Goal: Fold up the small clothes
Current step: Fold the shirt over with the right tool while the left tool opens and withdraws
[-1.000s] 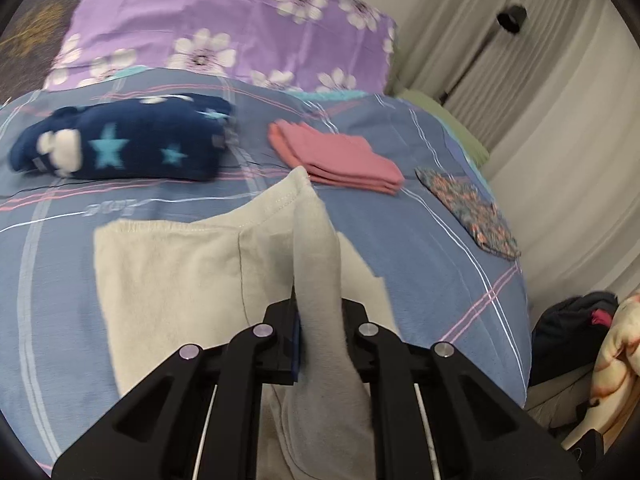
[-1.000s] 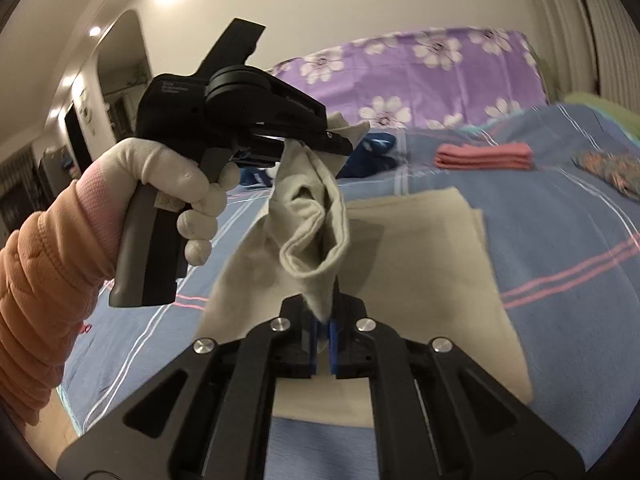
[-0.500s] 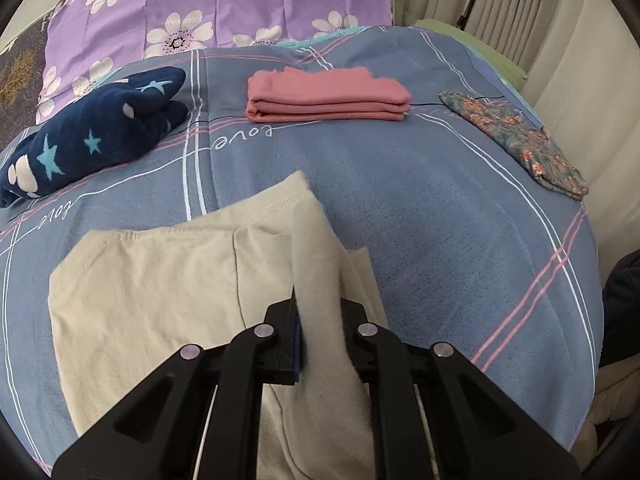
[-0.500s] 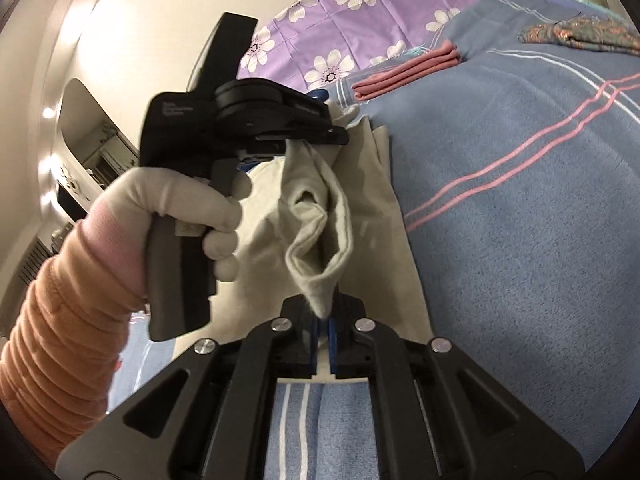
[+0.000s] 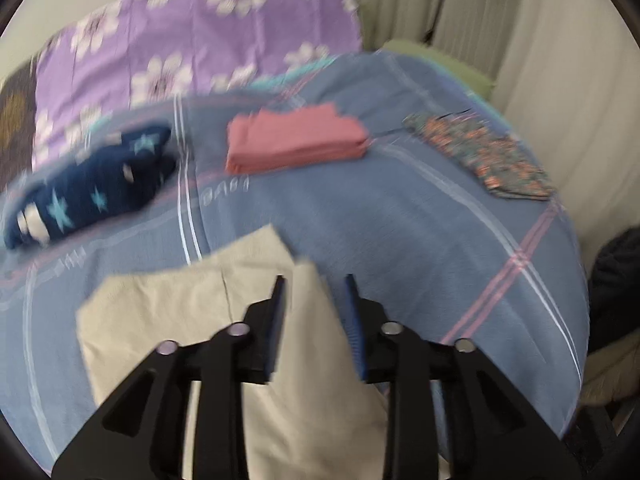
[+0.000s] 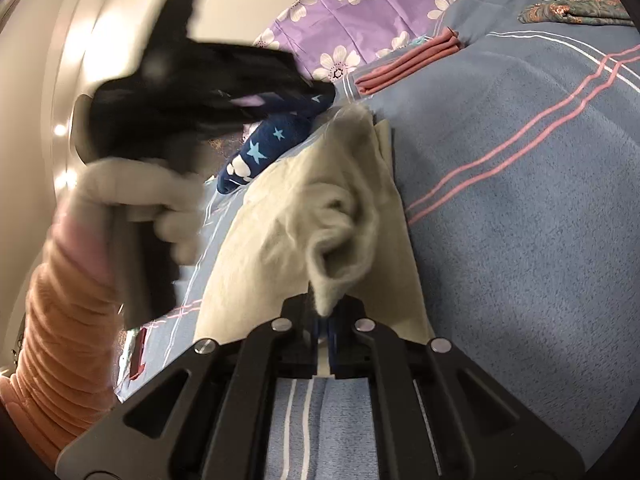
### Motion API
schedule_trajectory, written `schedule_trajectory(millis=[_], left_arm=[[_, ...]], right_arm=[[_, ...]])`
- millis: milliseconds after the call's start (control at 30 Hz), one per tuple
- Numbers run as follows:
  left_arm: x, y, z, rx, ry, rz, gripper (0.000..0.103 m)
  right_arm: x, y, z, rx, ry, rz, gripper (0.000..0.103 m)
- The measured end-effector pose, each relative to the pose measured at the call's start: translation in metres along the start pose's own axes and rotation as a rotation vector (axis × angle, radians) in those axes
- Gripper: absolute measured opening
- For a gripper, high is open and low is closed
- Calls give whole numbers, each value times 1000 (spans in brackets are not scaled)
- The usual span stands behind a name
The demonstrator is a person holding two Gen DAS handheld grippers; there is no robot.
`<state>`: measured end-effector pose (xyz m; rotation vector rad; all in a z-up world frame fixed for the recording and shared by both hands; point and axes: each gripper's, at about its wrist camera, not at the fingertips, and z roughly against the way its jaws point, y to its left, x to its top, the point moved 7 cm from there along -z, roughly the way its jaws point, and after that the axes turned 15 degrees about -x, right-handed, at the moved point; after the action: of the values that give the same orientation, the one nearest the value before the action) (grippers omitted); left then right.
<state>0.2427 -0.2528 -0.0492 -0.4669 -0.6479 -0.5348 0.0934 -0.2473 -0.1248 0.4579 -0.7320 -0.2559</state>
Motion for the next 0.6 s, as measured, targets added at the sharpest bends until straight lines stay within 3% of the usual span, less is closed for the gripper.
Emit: schedule_trajectory(millis=[100, 133, 267, 433, 600], left_arm=[[-9, -15, 29, 25, -37, -113, 45], [-17, -20, 39, 38, -40, -153, 53], [-70, -25, 60, 87, 9, -257, 53], [-148, -18, 70, 77, 108, -180, 53], [-183, -9, 72, 101, 118, -160, 53]], right_arm=[[0, 1, 0, -4, 0, 1, 3], [-1, 1, 0, -7, 0, 2, 3], [-2, 3, 0, -17, 1, 7, 3], [2, 3, -4, -32, 2, 13, 3], [3, 4, -5, -59, 2, 25, 3]])
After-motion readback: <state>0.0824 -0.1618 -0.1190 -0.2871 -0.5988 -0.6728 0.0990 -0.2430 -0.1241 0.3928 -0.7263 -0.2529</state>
